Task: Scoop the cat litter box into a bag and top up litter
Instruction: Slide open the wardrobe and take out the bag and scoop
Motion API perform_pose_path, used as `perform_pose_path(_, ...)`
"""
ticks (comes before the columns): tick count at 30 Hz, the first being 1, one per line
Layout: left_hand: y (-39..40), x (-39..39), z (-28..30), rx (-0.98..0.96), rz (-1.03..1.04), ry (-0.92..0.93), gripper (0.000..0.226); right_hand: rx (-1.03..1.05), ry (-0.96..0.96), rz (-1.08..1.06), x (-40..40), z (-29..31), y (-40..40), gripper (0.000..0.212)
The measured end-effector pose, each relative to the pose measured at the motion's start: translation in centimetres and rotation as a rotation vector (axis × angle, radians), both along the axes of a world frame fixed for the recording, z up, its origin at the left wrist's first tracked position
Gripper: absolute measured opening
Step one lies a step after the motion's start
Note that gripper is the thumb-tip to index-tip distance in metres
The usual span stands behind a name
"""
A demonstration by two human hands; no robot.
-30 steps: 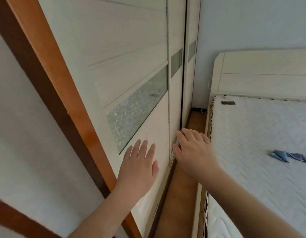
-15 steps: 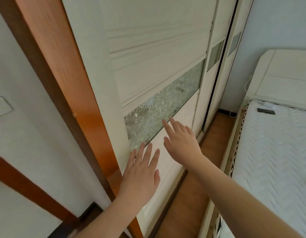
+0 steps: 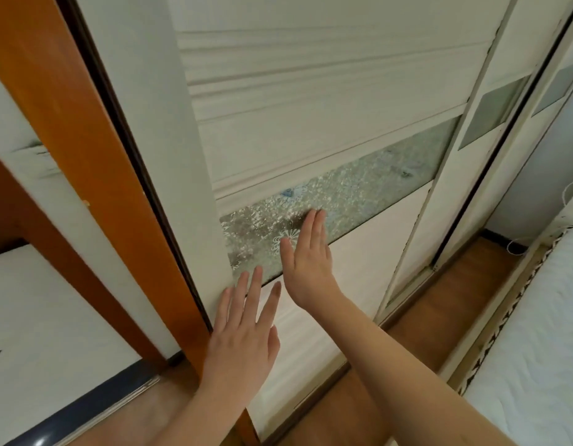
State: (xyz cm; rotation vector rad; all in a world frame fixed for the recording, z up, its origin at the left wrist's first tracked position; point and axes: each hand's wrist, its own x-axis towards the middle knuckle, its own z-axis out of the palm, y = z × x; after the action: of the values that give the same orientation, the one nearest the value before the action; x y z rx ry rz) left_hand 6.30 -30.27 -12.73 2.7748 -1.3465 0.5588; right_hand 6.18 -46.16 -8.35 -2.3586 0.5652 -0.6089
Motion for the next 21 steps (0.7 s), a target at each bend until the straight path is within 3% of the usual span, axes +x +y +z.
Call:
perform_pose_path(8,0.0,-1.2,-0.8,-0.042,0.132,0.025,0.061,0.057,-0.012,0.008,0.6,-0.3,-2.4,0.076)
perform_pose_path(11,-0.8,-1.5,-0.6,-0.144,0.175,0.031,0.057,0.053,0.009,-0.001,0.8,-0.1,-4.1,0.077)
perform_pose_path(18,-3.2,-1.8,0.0,-0.195,0.185,0.159,0.095,-0.005,0.108,-0.031,-0.1,0.6,-9.3,0.075)
perform_pose_path(21,-4.7,-2.0,0.5,-0.180,0.157,0.237,0.098,-0.032,-0.011,-0.053,-1.0,2.5,-9.3,0.068)
